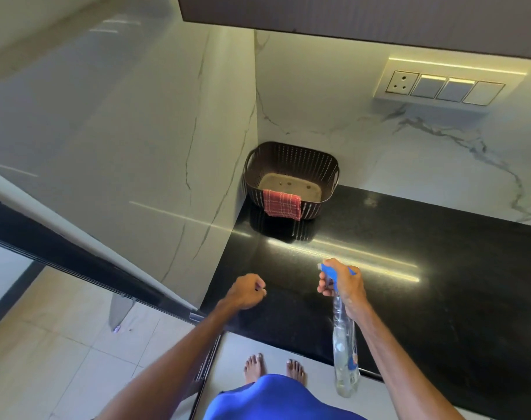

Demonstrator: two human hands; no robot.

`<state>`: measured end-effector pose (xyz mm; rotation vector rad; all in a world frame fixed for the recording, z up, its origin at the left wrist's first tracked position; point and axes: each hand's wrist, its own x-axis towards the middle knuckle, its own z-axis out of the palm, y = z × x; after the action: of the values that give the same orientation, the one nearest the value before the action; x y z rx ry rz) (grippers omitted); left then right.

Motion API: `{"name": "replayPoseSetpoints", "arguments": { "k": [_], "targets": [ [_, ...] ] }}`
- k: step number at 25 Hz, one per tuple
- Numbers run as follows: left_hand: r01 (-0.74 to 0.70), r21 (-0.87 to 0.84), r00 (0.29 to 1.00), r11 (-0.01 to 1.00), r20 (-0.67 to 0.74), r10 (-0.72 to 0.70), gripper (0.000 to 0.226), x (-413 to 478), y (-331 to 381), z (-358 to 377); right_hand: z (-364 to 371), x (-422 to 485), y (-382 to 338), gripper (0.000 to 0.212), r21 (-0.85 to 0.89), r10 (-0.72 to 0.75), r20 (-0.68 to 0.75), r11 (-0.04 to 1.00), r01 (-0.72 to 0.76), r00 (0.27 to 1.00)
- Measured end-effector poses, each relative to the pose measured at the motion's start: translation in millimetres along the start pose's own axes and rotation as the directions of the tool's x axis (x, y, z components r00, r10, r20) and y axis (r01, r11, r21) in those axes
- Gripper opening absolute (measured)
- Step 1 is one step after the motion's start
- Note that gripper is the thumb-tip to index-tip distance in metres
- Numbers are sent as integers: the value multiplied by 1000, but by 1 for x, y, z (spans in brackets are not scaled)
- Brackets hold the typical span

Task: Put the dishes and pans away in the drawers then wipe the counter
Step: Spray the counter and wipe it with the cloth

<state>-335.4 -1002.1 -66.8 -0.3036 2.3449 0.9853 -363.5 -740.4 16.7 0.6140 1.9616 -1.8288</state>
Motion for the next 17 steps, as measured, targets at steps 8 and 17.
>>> {"name": "replayPoseSetpoints", "arguments": {
  "k": [8,17],
  "targets": [
    [20,-71,999,997,-37,-22,7,12,2,12,-27,3,0,36,102,60,-69,993,-52,996],
    [28,-55,998,998,-57,-31,9,15,13,20,-104,-8,17,37,115,81,-109,991,-69,991]
  ]
}}
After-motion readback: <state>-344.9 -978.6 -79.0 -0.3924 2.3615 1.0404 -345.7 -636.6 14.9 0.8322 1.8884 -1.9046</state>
